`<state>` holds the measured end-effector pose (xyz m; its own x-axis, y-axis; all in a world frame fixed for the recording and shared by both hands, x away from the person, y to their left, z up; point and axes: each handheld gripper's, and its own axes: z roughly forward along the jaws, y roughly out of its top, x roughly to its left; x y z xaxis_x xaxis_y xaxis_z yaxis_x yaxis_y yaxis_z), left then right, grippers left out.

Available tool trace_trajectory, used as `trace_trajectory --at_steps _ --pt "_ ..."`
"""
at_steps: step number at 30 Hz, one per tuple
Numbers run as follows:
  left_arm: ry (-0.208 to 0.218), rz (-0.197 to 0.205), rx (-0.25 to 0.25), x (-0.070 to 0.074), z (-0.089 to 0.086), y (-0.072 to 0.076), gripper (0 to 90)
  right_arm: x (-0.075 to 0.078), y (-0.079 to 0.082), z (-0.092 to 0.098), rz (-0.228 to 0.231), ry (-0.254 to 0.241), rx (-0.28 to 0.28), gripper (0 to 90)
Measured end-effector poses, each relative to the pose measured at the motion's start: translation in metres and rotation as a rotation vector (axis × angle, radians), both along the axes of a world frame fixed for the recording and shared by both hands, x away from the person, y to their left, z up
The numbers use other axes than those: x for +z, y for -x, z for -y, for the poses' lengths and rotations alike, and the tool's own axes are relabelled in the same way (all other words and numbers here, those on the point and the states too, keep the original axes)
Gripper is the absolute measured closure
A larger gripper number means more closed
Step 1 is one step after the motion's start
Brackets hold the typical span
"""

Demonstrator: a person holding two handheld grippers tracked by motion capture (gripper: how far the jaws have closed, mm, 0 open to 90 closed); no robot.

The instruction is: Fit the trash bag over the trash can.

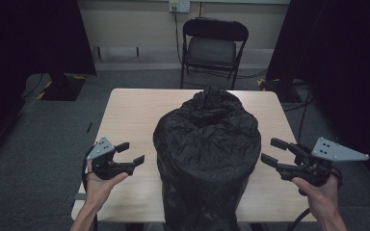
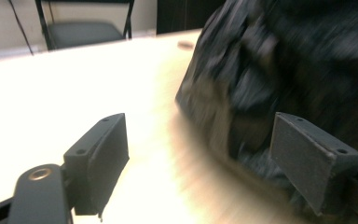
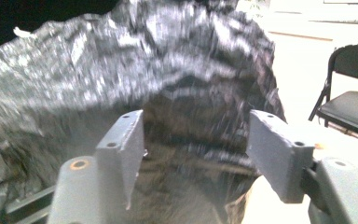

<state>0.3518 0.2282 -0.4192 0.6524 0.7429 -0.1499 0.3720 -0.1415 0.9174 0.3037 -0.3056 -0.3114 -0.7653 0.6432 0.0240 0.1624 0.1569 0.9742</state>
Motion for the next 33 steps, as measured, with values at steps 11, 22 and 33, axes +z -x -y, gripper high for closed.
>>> trace_trajectory --at_steps 11,22,33 --pt "-0.161 -0.185 0.053 -0.048 -0.001 -0.011 15.8 0.048 -0.005 -0.016 0.075 0.009 0.063 44.3" --pt "-0.343 -0.253 0.087 -0.076 0.004 -0.014 15.9 0.075 -0.031 -0.056 0.062 0.050 0.124 37.1" --pt "-0.334 -0.204 0.142 -0.083 0.002 -0.015 13.3 0.095 -0.065 -0.105 0.043 0.132 0.130 29.9"
